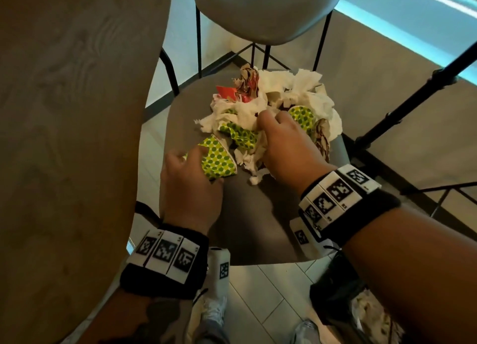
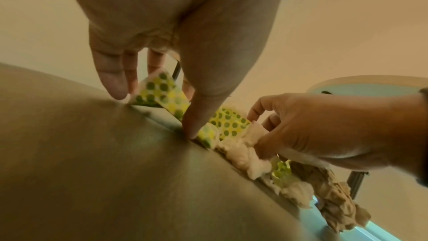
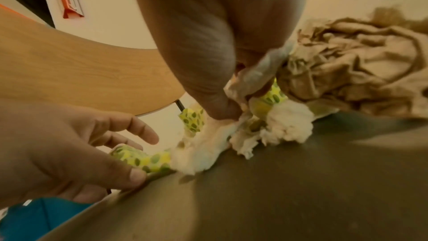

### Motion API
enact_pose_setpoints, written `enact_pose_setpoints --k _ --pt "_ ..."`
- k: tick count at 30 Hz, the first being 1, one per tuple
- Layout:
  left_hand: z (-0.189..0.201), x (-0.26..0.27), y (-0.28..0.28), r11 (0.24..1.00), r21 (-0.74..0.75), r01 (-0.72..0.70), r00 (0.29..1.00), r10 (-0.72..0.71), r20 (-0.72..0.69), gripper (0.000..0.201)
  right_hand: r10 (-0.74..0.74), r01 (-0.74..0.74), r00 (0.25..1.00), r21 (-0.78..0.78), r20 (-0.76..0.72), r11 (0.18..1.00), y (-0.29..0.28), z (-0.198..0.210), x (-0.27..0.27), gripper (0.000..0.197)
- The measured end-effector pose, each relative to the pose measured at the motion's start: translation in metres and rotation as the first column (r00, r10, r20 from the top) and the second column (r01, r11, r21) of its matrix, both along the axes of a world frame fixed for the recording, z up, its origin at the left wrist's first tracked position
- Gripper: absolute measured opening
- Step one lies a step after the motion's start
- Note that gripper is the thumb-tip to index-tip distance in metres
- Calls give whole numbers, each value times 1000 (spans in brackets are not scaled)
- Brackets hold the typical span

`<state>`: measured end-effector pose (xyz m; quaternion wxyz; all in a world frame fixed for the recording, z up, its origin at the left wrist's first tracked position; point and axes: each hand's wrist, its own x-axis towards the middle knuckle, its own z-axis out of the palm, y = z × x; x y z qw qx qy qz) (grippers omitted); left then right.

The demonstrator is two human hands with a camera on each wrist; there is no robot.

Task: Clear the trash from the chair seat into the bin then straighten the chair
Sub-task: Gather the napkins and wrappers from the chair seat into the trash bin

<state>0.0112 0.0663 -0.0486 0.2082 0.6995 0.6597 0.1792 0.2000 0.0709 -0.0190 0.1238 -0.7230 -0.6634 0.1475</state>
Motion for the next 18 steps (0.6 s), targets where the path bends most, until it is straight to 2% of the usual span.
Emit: enact_pose_setpoints --k 2,5,9,18 --pt "1 -1 -1 1000 -9 -5 1000 5 19 60 5 -2 998 44 -58 999 -1 -1 2 29" --pt "5 -3 -3 998 -55 -8 998 11 57 49 -24 33 992 66 -125 997 -3 5 3 21" --pt "14 -5 -10 995 -101 3 995 7 100 48 -61 82 978 98 -202 992 -10 18 4 14" --pt "50 -1 -33 996 -37 81 969 -71 236 43 -168 235 917 149 -363 961 -43 50 16 10"
